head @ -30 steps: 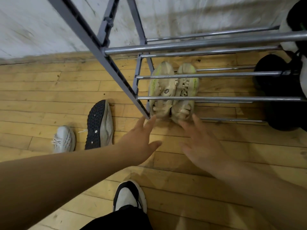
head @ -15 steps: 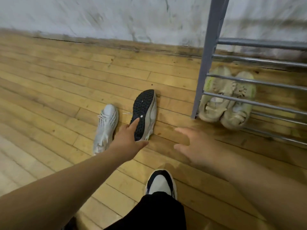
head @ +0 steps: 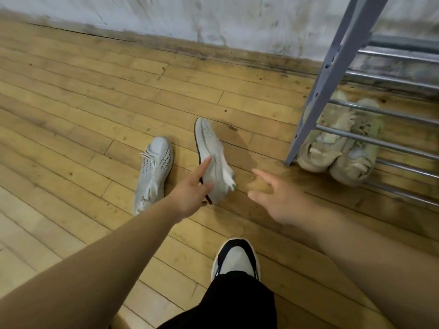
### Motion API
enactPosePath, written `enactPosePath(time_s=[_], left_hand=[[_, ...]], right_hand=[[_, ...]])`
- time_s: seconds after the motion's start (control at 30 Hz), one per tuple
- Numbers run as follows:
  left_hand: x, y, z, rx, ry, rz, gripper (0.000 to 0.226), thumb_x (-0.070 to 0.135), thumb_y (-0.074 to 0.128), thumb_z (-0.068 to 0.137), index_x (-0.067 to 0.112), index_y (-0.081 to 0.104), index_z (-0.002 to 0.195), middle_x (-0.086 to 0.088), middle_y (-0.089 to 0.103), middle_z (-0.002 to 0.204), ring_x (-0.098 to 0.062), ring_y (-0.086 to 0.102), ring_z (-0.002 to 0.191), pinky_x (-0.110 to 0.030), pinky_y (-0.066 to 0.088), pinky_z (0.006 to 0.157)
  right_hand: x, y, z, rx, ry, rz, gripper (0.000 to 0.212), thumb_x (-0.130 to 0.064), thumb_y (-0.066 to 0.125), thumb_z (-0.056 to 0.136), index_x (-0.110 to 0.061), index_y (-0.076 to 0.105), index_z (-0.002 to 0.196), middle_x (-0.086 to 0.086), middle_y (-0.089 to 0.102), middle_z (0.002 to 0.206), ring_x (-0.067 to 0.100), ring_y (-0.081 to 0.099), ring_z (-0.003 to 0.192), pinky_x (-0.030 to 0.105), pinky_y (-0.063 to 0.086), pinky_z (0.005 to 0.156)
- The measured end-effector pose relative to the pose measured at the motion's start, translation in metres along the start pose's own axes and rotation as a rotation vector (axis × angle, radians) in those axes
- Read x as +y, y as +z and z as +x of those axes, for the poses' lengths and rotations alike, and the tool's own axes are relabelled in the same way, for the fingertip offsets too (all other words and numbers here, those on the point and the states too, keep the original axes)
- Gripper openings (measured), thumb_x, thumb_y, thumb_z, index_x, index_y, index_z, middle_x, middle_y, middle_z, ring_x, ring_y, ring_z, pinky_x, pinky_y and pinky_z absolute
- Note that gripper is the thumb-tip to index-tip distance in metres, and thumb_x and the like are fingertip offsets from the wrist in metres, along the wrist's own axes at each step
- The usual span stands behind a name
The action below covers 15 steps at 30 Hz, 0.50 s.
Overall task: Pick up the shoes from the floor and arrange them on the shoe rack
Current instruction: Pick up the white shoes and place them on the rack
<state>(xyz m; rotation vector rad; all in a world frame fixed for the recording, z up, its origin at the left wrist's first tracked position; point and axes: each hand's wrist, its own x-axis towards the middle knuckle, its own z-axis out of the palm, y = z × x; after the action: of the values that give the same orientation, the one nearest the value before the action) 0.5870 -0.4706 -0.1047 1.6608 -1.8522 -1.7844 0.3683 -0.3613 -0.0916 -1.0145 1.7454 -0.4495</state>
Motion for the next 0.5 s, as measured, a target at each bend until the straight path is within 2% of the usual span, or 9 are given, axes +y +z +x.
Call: enactPosePath(time_s=[0.07,0.13,0.2,0.33,0.43,0.5], left_hand=[[-0.008,0.009,-0.020,-0.036,-0.031,-0.368,0.072,0.005,0.051,0.105,0.052,0.028,0.155,-0.005,0.063,0.141,-0.029,0.070,0.116,-0.051,0.055,0.101],[-0.016,0.019,-0.034,0.003,-0.070,-0.551,0.086,-0.010,0.058,0.095,0.047,0.028,0.154,-0.016,0.071,0.127,-0.034,0.071,0.111,-0.051,0.053,0.102],[-0.021,0.027,-0.042,0.037,-0.114,-0.656,0.095,-0.010,0.067,0.083,0.040,0.029,0.156,-0.017,0.076,0.113,-0.032,0.074,0.099,-0.048,0.054,0.098],[-0.028,0.036,-0.048,0.019,-0.183,-0.667,0.072,0.000,0.055,0.099,0.040,0.034,0.155,-0.010,0.077,0.114,-0.029,0.075,0.099,-0.042,0.054,0.092],[-0.034,0.039,-0.049,0.034,-0.221,-0.631,0.073,-0.001,0.053,0.100,0.040,0.033,0.156,-0.009,0.077,0.116,-0.028,0.073,0.102,-0.041,0.054,0.091],[-0.037,0.039,-0.050,0.063,-0.232,-0.637,0.073,-0.001,0.052,0.100,0.041,0.031,0.157,-0.008,0.077,0.117,-0.028,0.072,0.103,-0.044,0.054,0.092]], right_hand=[[0.000,0.004,-0.001,-0.026,0.033,0.072,0.064,-0.052,0.058,0.098,-0.052,0.028,0.154,-0.005,0.034,0.162,0.019,0.034,0.147,0.026,0.030,0.103],[0.002,0.013,-0.002,-0.047,0.078,0.151,0.063,-0.056,0.058,0.096,-0.059,0.027,0.151,-0.004,0.036,0.161,0.019,0.039,0.144,0.032,0.035,0.110],[0.002,0.022,-0.003,-0.067,0.101,0.222,0.062,-0.055,0.058,0.096,-0.061,0.028,0.149,-0.004,0.042,0.156,0.019,0.047,0.137,0.041,0.041,0.112],[-0.001,0.040,0.001,-0.113,0.111,0.338,0.065,-0.041,0.060,0.100,-0.049,0.028,0.156,-0.002,0.049,0.151,0.019,0.055,0.129,0.039,0.045,0.107],[-0.001,0.050,0.008,-0.084,0.141,0.350,0.066,-0.045,0.064,0.096,-0.052,0.032,0.153,-0.003,0.054,0.148,0.020,0.059,0.124,0.045,0.049,0.107],[-0.005,0.054,0.010,-0.065,0.164,0.406,0.061,-0.040,0.064,0.098,-0.050,0.036,0.151,-0.005,0.057,0.143,0.018,0.063,0.116,0.040,0.054,0.099]])
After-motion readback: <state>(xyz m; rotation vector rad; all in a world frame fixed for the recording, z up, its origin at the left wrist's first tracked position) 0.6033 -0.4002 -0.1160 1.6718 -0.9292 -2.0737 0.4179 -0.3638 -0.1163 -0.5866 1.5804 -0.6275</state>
